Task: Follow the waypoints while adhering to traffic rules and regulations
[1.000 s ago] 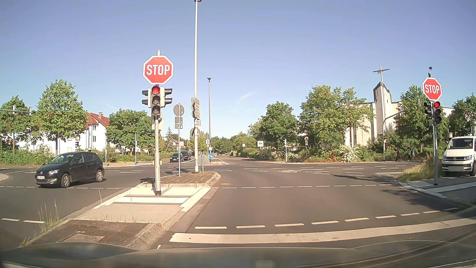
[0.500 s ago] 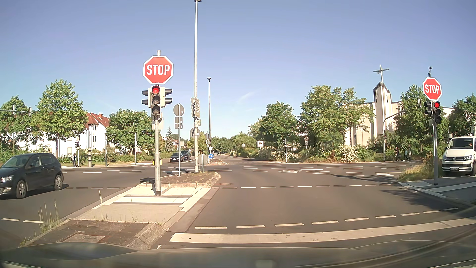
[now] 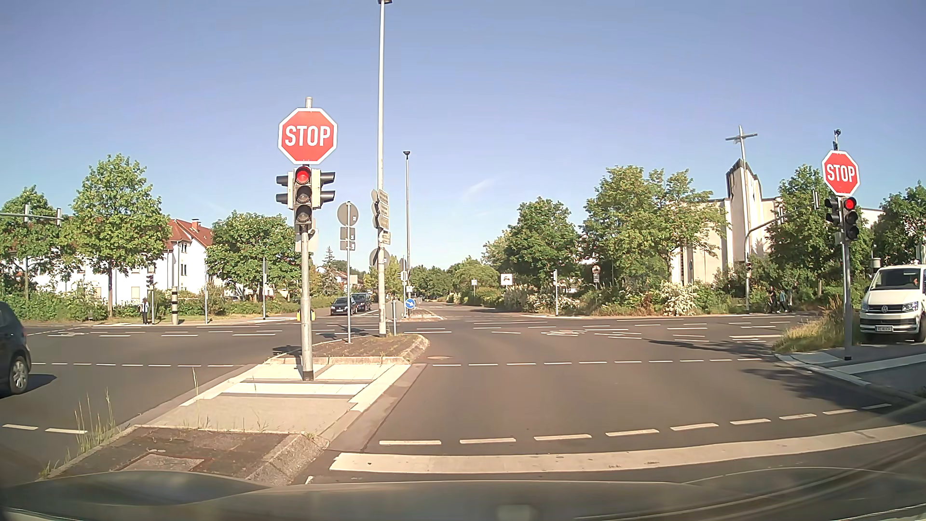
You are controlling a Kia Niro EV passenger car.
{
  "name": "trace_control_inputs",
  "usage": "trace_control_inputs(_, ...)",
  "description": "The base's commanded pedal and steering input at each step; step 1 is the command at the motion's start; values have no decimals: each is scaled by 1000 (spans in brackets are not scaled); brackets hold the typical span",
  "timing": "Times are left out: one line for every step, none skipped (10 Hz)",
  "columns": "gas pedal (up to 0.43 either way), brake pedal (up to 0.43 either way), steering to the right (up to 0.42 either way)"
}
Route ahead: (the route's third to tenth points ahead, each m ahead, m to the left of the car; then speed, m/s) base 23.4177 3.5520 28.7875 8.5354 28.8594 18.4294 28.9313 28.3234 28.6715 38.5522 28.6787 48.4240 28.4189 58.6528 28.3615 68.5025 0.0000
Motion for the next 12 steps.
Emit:
trace_control_inputs(0,305,12)
trace_control_inputs(0,305,12)
trace_control_inputs(0,305,12)
trace_control_inputs(0,305,12)
trace_control_inputs(0,305,12)
trace_control_inputs(0,305,12)
trace_control_inputs(0,305,12)
trace_control_inputs(0,305,12)
trace_control_inputs(0,305,12)
trace_control_inputs(0,305,12)
trace_control_inputs(0,305,12)
trace_control_inputs(0,305,12)
